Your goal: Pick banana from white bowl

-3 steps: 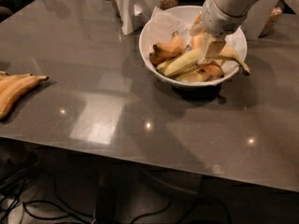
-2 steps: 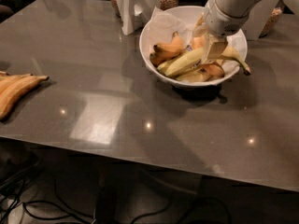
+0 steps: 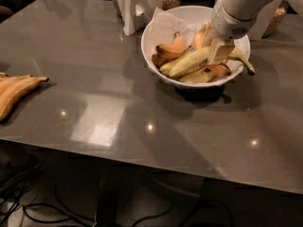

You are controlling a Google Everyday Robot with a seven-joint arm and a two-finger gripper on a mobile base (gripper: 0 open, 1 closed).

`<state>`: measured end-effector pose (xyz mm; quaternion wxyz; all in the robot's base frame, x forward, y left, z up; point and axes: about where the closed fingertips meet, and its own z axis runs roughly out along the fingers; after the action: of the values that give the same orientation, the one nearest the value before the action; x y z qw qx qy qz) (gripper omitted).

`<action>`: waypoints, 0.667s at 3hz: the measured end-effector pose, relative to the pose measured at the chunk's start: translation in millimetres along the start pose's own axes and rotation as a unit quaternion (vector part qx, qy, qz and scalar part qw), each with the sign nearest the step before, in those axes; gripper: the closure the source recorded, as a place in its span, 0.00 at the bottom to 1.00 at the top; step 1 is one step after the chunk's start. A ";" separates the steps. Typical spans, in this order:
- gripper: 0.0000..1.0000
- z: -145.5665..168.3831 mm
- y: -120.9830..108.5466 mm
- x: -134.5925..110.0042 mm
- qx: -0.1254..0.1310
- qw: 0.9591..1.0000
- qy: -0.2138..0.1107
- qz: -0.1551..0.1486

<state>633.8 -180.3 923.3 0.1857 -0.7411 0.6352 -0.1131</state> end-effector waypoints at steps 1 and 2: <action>0.98 -1.4 6.0 7.0 -0.006 1.000 -0.003 0.014; 1.00 -18.2 18.8 14.0 -0.015 0.998 -0.030 0.046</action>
Offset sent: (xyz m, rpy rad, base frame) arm -0.0545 -0.0410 0.0307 0.2215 0.1070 -0.1269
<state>611.9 -198.8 930.9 0.1981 -0.7168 0.6646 -0.0729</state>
